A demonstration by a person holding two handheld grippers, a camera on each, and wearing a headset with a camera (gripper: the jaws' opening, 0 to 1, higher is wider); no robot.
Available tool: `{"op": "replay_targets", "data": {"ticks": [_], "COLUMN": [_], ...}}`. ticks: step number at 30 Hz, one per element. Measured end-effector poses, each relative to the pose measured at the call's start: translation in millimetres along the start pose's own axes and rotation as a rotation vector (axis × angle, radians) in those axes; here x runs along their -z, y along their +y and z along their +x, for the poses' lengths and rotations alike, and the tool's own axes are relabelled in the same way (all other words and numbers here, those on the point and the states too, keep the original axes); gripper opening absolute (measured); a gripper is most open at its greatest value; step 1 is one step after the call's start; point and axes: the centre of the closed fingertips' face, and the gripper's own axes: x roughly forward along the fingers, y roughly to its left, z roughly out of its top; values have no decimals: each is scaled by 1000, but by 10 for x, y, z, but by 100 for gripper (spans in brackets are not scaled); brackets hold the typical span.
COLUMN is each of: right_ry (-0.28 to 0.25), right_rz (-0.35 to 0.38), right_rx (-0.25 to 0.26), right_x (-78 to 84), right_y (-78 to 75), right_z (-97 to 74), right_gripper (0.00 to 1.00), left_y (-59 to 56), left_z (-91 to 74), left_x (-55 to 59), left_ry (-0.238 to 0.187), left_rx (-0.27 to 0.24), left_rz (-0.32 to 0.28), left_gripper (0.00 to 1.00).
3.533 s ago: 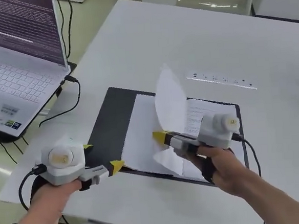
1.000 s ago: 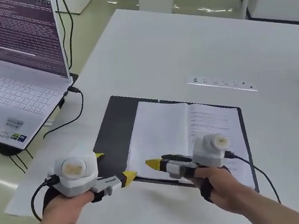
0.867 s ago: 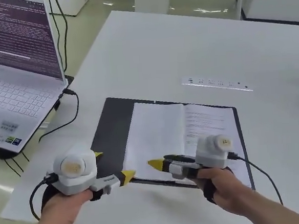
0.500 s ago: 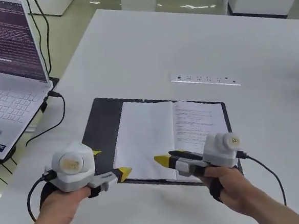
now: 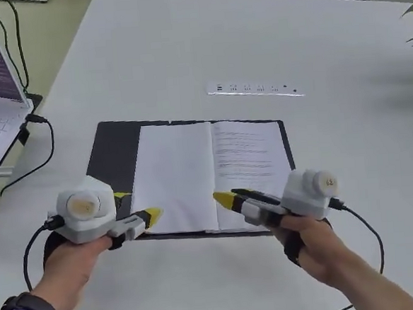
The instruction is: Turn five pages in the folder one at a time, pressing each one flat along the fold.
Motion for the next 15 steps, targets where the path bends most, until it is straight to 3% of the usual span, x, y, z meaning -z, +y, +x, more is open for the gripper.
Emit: {"op": "replay_targets", "data": {"ticks": [5,15], "right_ry": [-11,13], "right_rz": [26,40], "right_rx": [15,26], "right_x": [36,146], "right_y": [-49,-68], "right_z": [-84,-83], "right_gripper": [37,35], "left_y": [-18,0], "left_z": [107,220], "left_x": [184,374], "left_ry": [41,70], "left_rx": [-1,1], "left_rz": [-12,-58], "left_gripper": [34,27]}}
